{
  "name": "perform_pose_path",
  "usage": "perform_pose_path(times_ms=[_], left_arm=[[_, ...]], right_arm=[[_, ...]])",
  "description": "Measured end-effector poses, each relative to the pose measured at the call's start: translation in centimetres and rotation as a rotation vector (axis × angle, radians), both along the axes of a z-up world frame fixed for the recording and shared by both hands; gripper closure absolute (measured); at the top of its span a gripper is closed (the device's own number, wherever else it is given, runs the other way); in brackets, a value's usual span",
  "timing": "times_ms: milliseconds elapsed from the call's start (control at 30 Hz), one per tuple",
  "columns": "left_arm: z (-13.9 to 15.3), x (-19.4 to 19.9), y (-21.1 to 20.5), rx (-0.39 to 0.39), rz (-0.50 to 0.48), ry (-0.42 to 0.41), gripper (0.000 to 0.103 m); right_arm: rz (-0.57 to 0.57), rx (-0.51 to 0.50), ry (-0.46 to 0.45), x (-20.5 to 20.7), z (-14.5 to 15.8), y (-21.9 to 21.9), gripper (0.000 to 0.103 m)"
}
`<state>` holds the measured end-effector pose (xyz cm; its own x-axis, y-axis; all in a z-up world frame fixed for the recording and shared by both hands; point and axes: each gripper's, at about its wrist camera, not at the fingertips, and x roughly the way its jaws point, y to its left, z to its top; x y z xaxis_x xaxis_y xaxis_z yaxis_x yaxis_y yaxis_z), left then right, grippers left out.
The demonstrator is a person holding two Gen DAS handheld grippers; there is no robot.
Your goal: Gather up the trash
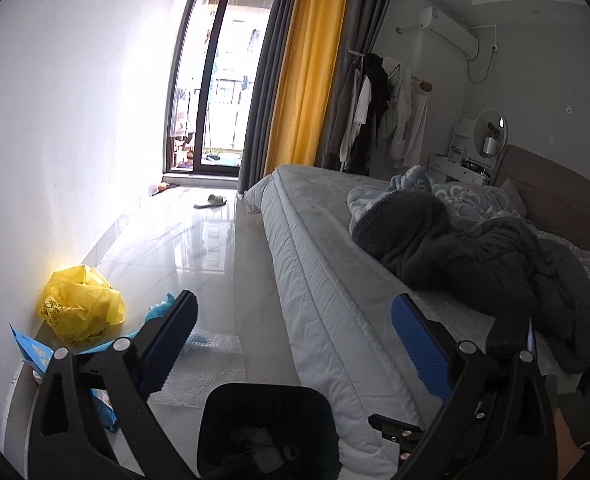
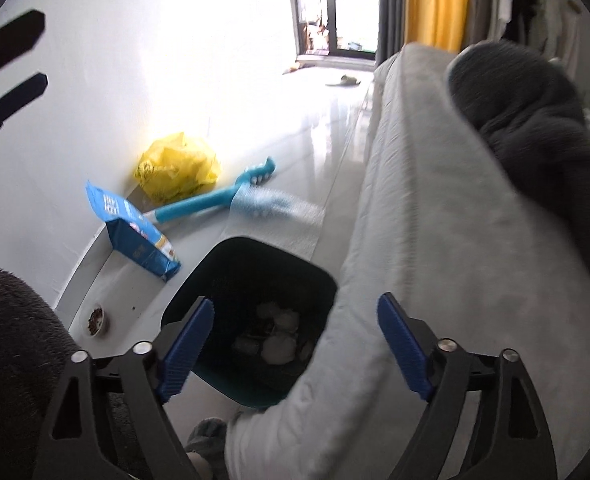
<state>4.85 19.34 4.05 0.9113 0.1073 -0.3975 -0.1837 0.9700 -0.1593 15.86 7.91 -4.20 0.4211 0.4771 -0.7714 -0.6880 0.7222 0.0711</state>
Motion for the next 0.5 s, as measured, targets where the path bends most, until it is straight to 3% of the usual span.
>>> perform_pose_path(times_ms=[133, 300, 400, 500], left_arm=[[1.1, -1.2, -2.9, 0.056, 0.009, -0.028, 0.003], [0.4, -2.0, -5.6, 0.071, 0.004, -0.029, 0.003], [0.4, -2.5, -7.3, 0.128, 0.022, -0.056, 0.003], [0.2, -2.4, -8.0, 0.117, -0.020, -0.034, 0.003]], right_arm=[[-0.064, 0.091, -0.103, -1.7, 4.0, -4.9, 0.004], [-0.198, 0.157, -0.254, -4.0, 8.0, -12.2, 0.004], [-0.282, 0.182, -0.351, -5.3, 9.9, -16.9, 0.003], [-0.363, 0.195, -0.436, -6.4, 11.2, -21.6, 0.003]])
